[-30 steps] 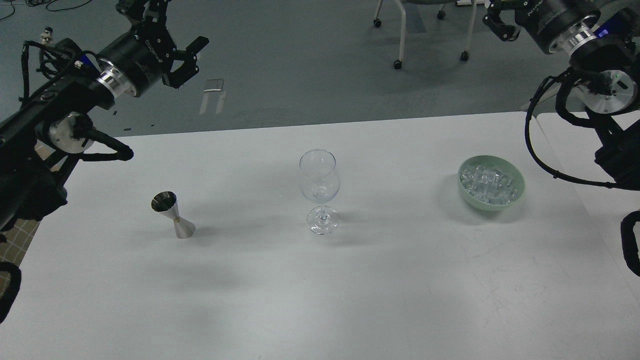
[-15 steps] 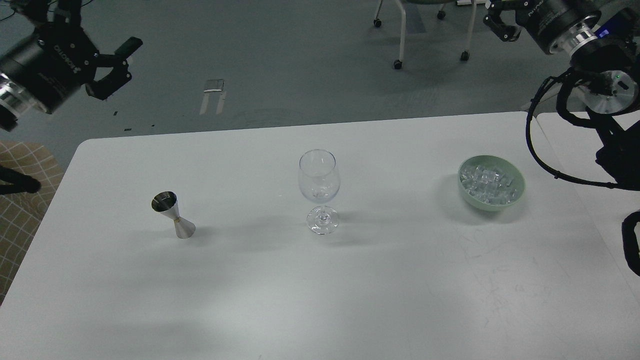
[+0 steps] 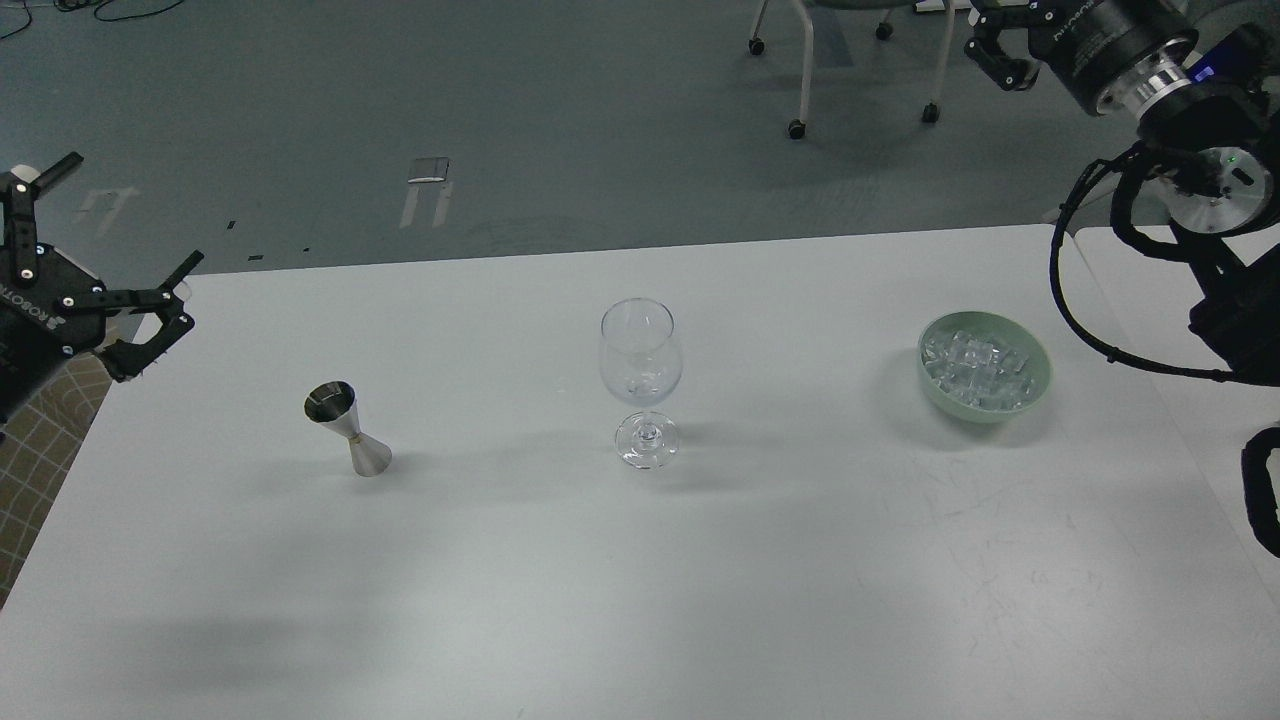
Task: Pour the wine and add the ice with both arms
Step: 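Lower the left gripper toward the silver jigger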
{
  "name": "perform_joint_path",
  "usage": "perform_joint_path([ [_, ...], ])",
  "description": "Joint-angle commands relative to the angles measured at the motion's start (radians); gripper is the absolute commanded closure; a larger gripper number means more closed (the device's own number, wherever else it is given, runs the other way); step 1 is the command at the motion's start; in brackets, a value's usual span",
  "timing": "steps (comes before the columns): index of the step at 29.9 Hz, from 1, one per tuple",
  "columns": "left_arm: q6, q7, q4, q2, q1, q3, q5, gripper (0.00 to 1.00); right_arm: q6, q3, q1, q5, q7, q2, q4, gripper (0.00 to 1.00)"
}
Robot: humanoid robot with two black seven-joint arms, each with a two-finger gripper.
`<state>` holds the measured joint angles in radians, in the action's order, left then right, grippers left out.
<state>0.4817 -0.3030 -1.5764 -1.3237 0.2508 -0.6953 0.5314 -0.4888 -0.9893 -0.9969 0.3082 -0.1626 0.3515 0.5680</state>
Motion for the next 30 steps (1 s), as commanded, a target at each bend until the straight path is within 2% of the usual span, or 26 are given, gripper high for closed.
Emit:
perform_joint_path([
  [1,0.007,-0.048,-0.028,-0.002,-0.092,0.0,0.03,0.01,0.0,0.001,0.006,-0.001,0.0,0.02,0.001,0.0],
  [10,0.007,-0.145,-0.034,-0.045,-0.307,0.004,0.055,0.02,0.0,0.001,0.023,-0.001,0.0,0.035,0.0,0.0],
  [14,0.007,-0.186,-0.034,-0.057,-0.361,0.005,0.055,0.02,0.0,0.0,0.023,-0.001,0.0,0.034,0.001,0.0],
  [22,0.007,-0.186,-0.031,-0.043,-0.429,0.007,0.067,0.02,0.0,0.001,0.023,0.0,0.0,0.024,-0.002,0.0],
  [30,0.007,-0.186,-0.027,-0.026,-0.441,0.007,0.079,0.02,0.0,0.0,0.018,-0.001,0.0,0.023,-0.002,0.0],
])
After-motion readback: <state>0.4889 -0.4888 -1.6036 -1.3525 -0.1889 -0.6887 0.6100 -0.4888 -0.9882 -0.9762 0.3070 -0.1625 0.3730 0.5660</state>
